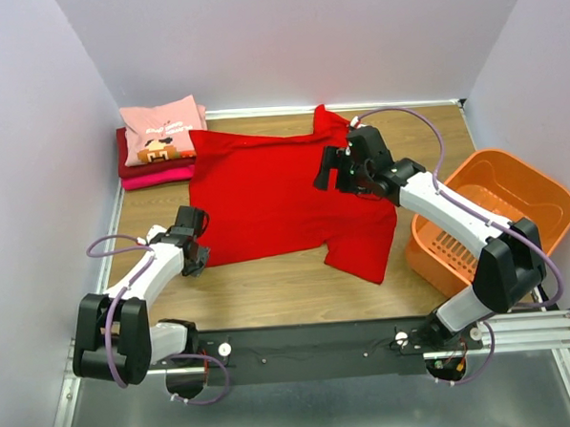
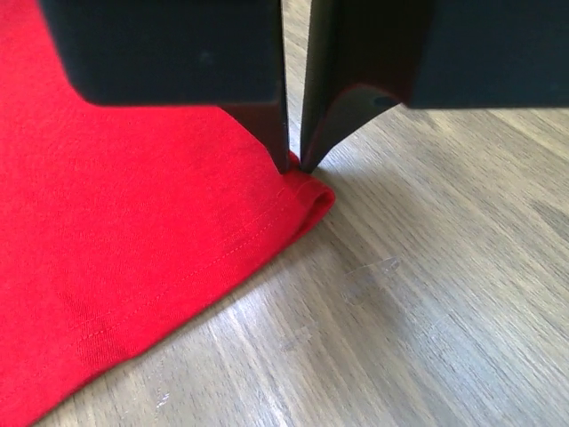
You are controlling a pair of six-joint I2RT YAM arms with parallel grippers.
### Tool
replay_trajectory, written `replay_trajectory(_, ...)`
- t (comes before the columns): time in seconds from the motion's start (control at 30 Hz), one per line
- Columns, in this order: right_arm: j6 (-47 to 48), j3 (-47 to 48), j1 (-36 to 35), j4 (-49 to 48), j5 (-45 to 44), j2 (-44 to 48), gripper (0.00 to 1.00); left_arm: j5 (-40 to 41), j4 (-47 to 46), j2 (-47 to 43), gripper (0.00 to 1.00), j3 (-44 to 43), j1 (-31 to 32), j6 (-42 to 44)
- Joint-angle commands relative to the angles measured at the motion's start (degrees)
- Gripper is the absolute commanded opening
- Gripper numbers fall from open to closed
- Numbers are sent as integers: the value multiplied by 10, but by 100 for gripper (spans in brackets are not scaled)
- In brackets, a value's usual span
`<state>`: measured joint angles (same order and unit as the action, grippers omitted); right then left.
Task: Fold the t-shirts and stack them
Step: Fold the tshirt
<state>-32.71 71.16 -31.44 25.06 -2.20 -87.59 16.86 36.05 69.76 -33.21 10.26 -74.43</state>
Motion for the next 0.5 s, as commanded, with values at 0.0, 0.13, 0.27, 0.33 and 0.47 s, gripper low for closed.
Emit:
replay_trajectory(0.0,0,-5,-1,4,-13,16,100,7,-5,-4,12,11,4,-14)
replay_trajectory(0.13,4,-8,-2,4,-14,16,100,15,-5,-22,0,14,4,-20)
replay_trajectory(0.27,5,-14,-2,4,-14,17,100,32,7,-46,0,8,4,-25)
replay_trajectory(0.33,5,-15,-2,4,-11,18,100,43,18,-57,0,2,4,-27)
replay_trajectory(0.47,5,-15,-2,4,-9,19,100,87,48,-86,0,-19,4,-43)
